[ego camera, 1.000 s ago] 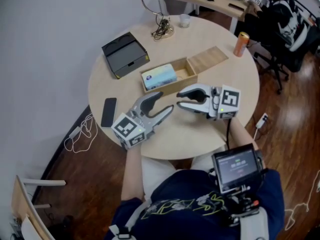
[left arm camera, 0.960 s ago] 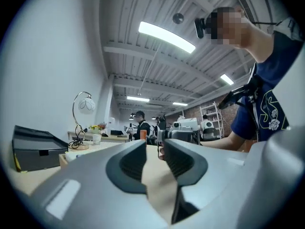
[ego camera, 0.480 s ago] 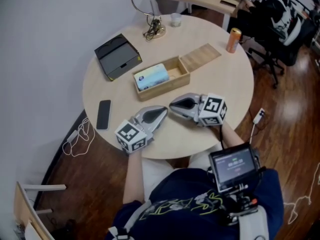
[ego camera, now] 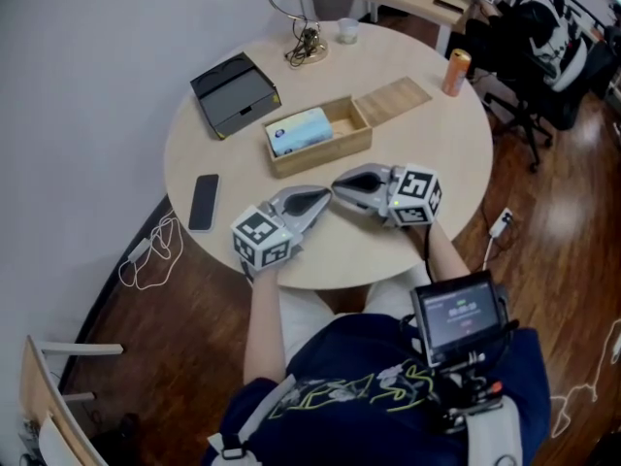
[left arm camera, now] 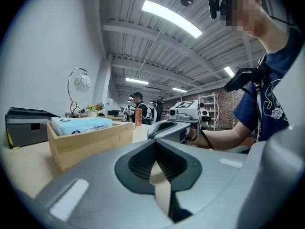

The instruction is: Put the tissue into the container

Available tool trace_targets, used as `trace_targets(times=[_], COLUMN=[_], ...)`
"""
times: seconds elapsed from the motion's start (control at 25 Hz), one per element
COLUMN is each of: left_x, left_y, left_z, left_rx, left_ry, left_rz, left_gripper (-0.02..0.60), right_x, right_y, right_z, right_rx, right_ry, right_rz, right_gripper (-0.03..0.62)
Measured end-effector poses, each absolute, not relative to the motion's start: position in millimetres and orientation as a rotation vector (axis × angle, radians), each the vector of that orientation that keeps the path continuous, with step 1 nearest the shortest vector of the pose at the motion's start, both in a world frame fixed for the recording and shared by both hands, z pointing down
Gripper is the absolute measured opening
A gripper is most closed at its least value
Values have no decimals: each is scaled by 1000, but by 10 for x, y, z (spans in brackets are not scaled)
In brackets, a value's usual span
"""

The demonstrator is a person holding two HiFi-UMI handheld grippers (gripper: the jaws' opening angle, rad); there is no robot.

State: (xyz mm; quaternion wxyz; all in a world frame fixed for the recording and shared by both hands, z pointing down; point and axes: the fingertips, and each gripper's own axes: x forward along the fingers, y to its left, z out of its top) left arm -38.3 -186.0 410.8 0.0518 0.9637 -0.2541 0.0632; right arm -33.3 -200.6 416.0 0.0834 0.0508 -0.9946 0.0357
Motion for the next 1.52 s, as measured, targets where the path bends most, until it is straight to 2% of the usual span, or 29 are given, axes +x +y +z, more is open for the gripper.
trace_targets(times=[0.32,0.64,1.52], left_x=[-353,-580,-541], left_y=[-1869,-1870,-1939], left_z=[4081,4131,4077], left_rx=[2929,2862,2859], left_ry=[-776,-970,-967], left_rz=[194,184,188], left_gripper=[3,3,3], right_x=[-274,-354,-326], right_y=[-2073,-1984,-2042], right_z=[4157,4181,4100], right_rx=[221,202,216], right_ry=[-2966,-2961,-2978], right_rz=[110,96,93], right_gripper=[6,6,6])
